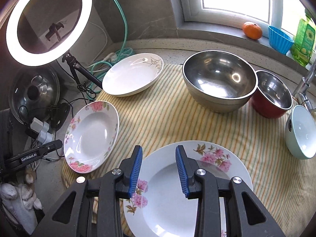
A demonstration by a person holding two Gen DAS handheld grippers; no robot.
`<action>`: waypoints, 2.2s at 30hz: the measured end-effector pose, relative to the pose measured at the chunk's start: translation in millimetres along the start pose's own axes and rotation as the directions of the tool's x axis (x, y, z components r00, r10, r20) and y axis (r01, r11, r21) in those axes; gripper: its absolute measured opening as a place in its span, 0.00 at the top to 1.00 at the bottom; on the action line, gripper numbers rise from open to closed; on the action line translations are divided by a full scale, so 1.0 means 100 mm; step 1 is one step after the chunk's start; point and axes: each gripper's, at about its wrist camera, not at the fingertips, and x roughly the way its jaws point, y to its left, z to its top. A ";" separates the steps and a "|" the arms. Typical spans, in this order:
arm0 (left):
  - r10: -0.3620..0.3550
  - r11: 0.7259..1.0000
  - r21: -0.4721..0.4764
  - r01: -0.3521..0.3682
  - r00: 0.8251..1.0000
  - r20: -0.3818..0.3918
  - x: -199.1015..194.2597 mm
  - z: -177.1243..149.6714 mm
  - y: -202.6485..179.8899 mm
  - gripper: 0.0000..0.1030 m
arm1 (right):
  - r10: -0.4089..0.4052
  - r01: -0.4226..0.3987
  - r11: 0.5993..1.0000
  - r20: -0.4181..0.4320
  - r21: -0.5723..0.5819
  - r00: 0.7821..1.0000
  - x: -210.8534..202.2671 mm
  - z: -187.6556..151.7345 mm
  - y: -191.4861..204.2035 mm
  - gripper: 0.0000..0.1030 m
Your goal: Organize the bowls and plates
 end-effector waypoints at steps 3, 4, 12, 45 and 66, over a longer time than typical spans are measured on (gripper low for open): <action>0.036 0.999 0.015 -0.036 0.999 0.025 -0.02 0.03 0.04 0.84 | 0.006 -0.007 0.999 -0.010 -0.034 1.000 0.08 0.06 0.14 0.68; 0.042 0.999 0.015 -0.042 0.999 0.029 -0.02 0.04 0.06 0.84 | 0.008 -0.009 0.999 -0.014 -0.047 1.000 0.11 0.08 0.19 0.63; 0.078 0.997 -0.010 -0.077 0.997 0.024 0.08 0.08 0.26 0.84 | -0.006 0.000 0.996 -0.072 -0.084 0.997 0.41 0.20 0.45 0.53; -0.040 0.992 -0.120 0.036 0.999 -0.030 0.34 0.21 0.60 0.83 | -0.010 -0.001 0.996 -0.122 -0.085 0.993 0.92 0.41 0.72 0.62; -0.078 0.988 -0.140 0.069 0.995 -0.064 0.44 0.24 0.61 0.83 | 0.077 -0.080 0.997 -0.201 -0.004 0.976 1.16 0.41 0.60 0.79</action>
